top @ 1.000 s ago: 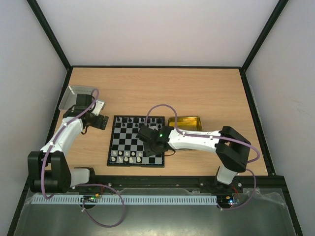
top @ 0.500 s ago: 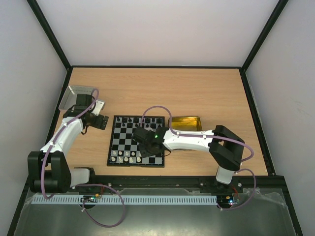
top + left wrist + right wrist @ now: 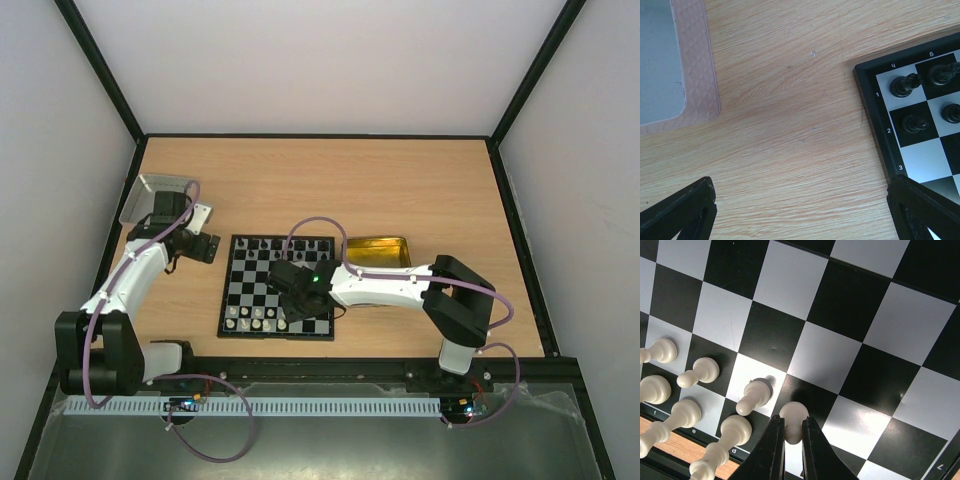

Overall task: Set up the chess pieces on the board
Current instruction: Place the chess piece on the chessboard.

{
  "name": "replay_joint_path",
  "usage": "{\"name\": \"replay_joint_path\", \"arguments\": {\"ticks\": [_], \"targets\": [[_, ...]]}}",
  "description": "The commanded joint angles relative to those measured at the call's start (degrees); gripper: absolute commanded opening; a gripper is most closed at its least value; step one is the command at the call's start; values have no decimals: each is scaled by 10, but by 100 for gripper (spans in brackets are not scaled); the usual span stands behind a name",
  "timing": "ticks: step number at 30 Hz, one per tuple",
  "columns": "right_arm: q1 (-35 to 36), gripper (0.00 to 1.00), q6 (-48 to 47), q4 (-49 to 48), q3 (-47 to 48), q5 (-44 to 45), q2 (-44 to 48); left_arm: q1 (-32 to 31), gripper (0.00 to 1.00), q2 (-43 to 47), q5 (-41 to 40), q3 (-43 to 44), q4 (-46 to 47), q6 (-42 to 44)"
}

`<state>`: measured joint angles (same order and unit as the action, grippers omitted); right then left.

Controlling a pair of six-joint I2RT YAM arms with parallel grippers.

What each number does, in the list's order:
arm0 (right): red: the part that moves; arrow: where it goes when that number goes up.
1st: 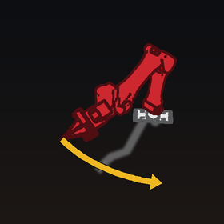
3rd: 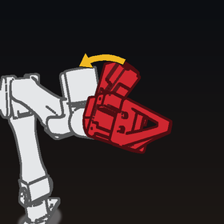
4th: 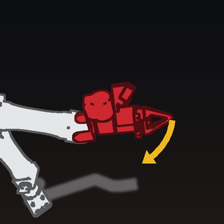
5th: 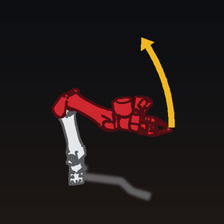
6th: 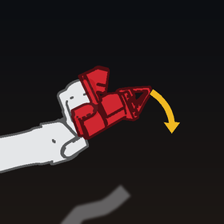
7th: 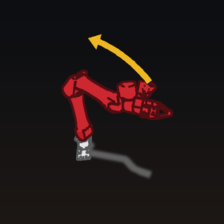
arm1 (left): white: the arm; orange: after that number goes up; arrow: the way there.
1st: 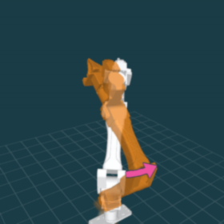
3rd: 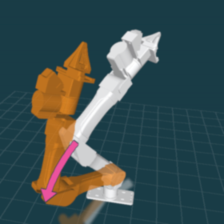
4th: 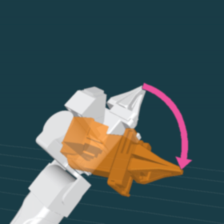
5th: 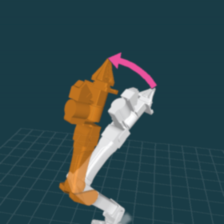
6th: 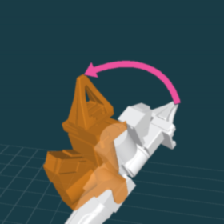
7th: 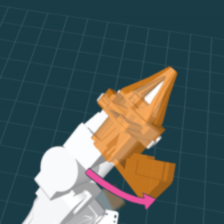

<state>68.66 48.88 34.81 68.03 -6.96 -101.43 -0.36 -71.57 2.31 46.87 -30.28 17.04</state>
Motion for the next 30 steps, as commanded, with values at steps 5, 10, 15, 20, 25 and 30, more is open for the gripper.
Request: {"name": "replay_joint_path", "arguments": {"ticks": [5,10,15,20,25,30], "targets": [[6,7,6,-3,3,7,-11,-1,94,15,-6,0,0,-4],[6,7,7,-7,-6,6,-13,-1,94,15,-7,-1,0,-4],[6,9,8,-6,-6,11,-13,-1,94,16,-6,-1,0,-4],[6,9,10,-1,-5,18,-13,-1,94,17,-8,-1,-1,-3],[6,9,10,2,-8,17,-10,-1,93,16,-8,0,-1,-2],[6,9,9,3,-9,10,-10,-1,94,15,-6,4,-2,-3]]}}
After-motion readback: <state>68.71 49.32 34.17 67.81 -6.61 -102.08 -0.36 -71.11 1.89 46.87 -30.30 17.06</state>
